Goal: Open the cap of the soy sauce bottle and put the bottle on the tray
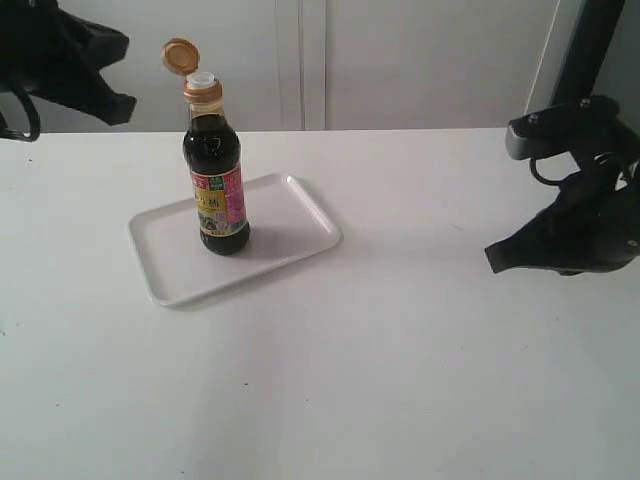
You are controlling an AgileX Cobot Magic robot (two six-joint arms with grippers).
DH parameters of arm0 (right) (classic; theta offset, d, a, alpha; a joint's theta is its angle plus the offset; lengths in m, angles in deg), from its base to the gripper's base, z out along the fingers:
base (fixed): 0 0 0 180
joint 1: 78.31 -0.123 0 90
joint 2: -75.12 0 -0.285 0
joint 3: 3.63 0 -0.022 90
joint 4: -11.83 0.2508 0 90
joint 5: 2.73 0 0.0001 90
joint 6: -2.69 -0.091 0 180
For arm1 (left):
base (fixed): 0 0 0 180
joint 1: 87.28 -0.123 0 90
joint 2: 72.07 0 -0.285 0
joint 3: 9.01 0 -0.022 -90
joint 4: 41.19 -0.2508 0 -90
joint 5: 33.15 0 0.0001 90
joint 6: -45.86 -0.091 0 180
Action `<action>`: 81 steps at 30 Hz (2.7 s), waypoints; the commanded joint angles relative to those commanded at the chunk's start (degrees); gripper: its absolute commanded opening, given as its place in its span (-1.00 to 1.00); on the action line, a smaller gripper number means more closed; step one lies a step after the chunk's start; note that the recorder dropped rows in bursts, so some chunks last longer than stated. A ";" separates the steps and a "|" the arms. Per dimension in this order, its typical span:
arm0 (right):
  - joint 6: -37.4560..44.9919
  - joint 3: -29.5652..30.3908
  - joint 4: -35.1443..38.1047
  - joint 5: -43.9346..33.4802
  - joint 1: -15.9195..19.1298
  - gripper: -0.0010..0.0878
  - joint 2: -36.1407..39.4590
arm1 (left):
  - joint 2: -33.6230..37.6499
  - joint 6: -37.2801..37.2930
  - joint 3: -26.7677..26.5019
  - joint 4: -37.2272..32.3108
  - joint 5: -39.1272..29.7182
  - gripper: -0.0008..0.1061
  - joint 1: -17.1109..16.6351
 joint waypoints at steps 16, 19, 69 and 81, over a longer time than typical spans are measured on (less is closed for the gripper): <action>-6.18 -1.36 -9.77 -1.81 4.36 -0.98 -0.34 | -2.16 -38.57 1.66 57.38 -44.52 -0.99 0.00; -11.41 -1.59 -9.88 -2.12 8.58 -0.98 -0.64 | -5.60 -51.94 1.66 73.72 -45.82 -0.99 0.00; -16.63 28.27 -9.59 25.31 10.59 -0.98 -60.19 | -63.75 -52.12 27.86 90.25 -36.45 -0.99 0.00; -16.65 32.35 -9.59 32.61 10.59 -0.98 -60.19 | -68.45 -52.02 32.73 93.96 -29.33 -0.99 0.00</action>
